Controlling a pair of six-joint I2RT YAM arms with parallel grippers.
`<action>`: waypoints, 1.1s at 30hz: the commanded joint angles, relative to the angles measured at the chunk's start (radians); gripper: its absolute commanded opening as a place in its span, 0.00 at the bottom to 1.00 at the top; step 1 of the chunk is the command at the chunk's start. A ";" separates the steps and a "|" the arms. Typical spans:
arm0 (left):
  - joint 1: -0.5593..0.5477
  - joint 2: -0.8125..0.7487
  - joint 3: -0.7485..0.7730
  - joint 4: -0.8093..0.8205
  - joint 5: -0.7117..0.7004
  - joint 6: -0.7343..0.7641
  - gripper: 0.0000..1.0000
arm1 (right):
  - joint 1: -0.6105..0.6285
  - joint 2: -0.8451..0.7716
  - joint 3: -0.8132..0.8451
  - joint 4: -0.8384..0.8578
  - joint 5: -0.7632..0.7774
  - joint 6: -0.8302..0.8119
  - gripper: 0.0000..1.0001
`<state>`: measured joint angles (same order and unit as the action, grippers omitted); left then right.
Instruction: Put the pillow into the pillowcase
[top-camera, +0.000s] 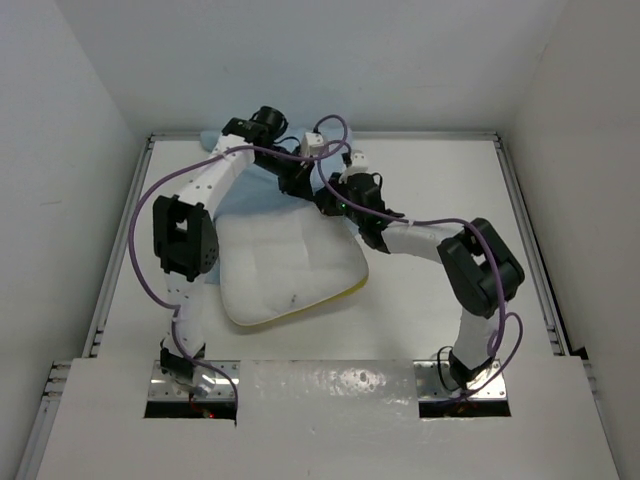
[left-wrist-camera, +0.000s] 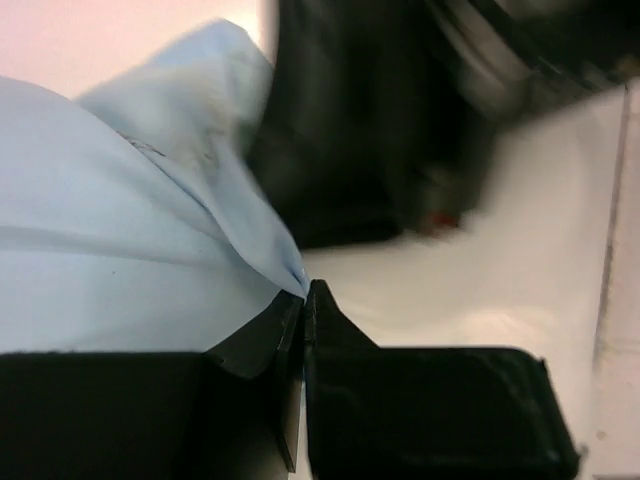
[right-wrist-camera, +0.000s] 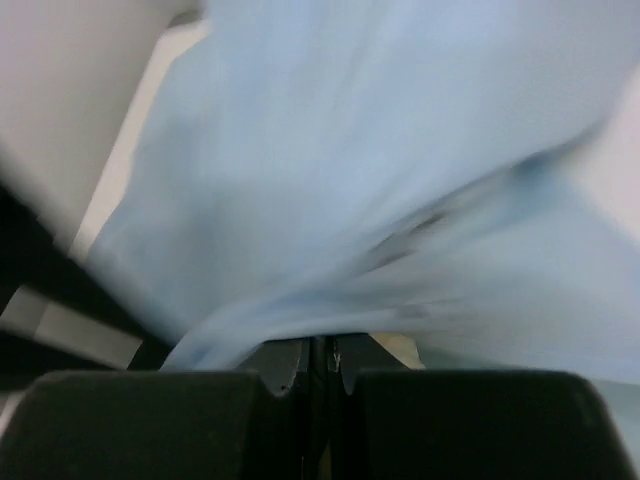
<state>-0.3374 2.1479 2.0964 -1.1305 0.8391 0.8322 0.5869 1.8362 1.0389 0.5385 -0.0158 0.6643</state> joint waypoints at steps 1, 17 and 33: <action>-0.058 -0.066 -0.107 -0.189 0.170 0.079 0.00 | -0.051 0.027 0.044 0.294 0.590 0.203 0.00; 0.302 -0.245 -0.238 0.141 -0.182 -0.418 1.00 | -0.076 -0.095 0.187 -0.409 0.453 -0.258 0.99; 0.446 -0.198 -0.766 0.511 -0.445 -0.527 0.93 | 0.390 0.144 0.458 -0.770 0.362 -0.275 0.99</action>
<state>0.0933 1.9362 1.3235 -0.7292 0.4011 0.3271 0.9565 1.9179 1.4548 -0.1543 0.3275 0.3958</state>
